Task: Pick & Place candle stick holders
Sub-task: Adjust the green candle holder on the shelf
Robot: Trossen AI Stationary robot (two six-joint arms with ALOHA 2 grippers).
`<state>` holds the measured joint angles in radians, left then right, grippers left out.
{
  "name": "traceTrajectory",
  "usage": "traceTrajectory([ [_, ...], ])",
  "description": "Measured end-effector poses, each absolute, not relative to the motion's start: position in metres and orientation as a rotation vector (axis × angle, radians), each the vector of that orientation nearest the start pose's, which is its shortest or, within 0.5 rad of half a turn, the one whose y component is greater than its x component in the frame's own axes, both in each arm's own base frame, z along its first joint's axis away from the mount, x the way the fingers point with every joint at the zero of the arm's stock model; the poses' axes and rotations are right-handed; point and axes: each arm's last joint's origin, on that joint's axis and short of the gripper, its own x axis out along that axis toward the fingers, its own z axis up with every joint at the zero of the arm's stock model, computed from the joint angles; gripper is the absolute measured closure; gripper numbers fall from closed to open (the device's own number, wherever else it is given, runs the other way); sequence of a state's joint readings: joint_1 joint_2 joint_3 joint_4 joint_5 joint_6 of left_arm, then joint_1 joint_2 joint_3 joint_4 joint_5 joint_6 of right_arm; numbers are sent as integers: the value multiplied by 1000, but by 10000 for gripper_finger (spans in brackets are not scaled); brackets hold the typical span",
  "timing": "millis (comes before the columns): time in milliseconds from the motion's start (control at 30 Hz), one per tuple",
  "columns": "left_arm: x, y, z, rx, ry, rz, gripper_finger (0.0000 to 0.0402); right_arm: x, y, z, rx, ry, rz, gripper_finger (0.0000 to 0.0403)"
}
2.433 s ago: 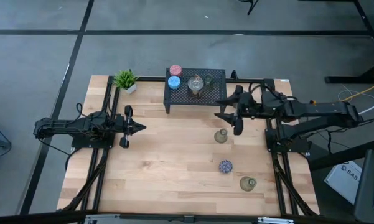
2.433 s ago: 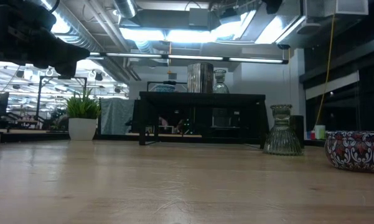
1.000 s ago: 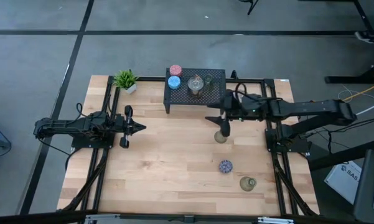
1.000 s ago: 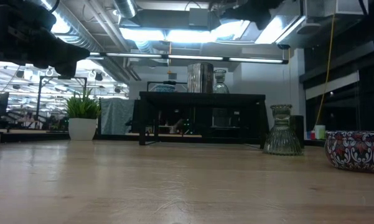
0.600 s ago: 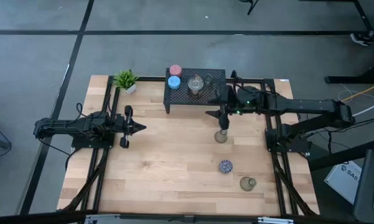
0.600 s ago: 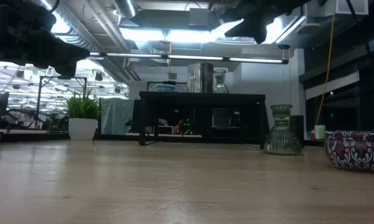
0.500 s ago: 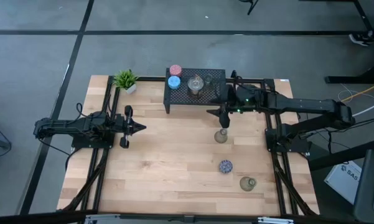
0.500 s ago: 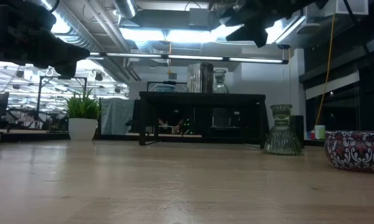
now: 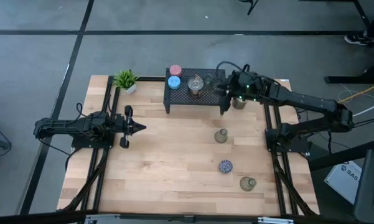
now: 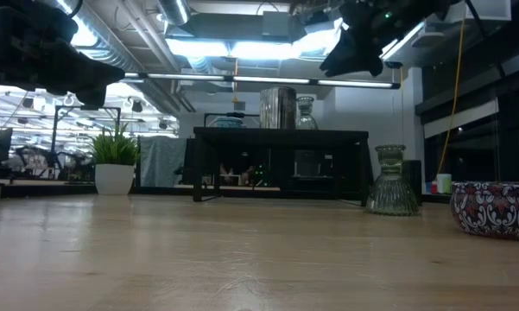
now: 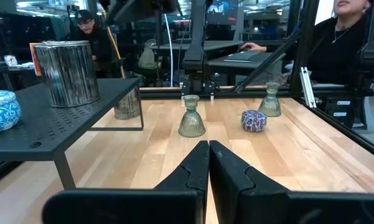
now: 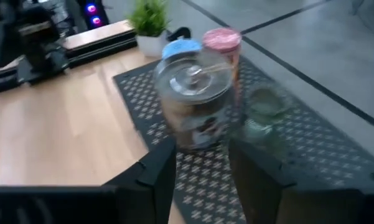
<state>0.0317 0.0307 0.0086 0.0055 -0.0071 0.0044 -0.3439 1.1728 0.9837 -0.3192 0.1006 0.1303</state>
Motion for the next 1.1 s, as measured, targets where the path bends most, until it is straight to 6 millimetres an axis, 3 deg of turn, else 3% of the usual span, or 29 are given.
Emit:
traceTrajectory([
  [233,99,3,165,4,17,39,398,241,-109,322,146,502,-497,174],
  [533,99,3,164,4,17,39,394,256,-144,317,253,526,-473,91],
  [733,99,3,164,3,17,39,397,265,-160,317,260,528,-497,73],
  [1100,99,3,164,4,17,38,397,278,-176,297,301,554,-525,73],
])
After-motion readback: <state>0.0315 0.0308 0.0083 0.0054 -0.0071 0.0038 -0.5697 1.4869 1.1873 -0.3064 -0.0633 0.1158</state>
